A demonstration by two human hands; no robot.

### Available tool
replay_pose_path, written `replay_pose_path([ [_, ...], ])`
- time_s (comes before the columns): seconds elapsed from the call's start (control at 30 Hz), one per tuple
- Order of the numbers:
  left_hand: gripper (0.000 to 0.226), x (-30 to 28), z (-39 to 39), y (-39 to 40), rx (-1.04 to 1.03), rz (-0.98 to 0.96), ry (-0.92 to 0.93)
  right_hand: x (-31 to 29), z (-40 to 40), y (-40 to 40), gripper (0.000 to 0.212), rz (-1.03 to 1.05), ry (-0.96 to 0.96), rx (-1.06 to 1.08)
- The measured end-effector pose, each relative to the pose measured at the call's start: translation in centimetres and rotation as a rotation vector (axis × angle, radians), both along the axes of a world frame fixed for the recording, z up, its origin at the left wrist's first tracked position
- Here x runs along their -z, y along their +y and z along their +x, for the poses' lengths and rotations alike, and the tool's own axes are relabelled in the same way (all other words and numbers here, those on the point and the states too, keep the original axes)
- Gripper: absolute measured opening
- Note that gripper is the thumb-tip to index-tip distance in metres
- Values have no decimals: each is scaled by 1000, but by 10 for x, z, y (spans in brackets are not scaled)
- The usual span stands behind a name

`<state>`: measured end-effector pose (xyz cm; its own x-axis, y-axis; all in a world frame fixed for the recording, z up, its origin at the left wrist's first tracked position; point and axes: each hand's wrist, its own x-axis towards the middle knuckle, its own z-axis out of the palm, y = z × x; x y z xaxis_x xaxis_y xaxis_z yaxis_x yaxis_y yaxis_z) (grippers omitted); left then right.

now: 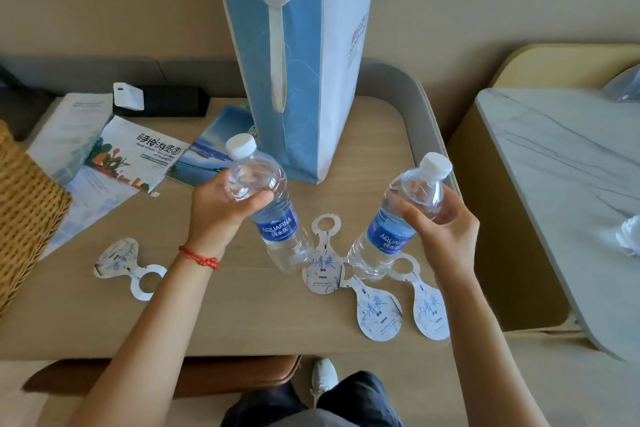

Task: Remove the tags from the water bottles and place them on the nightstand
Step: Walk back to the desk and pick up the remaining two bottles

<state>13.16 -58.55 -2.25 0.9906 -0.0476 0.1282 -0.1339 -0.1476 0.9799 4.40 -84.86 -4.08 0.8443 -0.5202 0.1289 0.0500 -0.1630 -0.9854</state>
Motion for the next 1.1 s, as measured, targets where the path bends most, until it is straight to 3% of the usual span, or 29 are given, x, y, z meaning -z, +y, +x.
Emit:
replay_pose_path([
  [0.1, 25, -3, -12, 2, 37, -102, 70, -4, -15, 7, 26, 48, -5, -19],
  [0.23, 37, -1, -26, 5, 112, -349, 217, -13, -39, 21, 18, 113, -18, -23],
  [0.37, 46, -2, -37, 11, 206, -444, 294, -19, -64, 38, 18, 154, -43, 28],
  [0.6, 42, -9, -55, 34, 399, -488, 316, -23, -116, 87, 29, 151, -44, 228],
  [0.73, 72, -11, -68, 45, 513, -470, 352, -24, -148, 117, 29, 143, -25, 343],
  [0.9, 72, -8, -88, 46, 648, -457, 442, -27, -192, 148, 28, 133, -8, 495],
  [1.1, 68, -10, -128, 24, 810, -367, 478, -26, -257, 165, 55, 132, 5, 681],
])
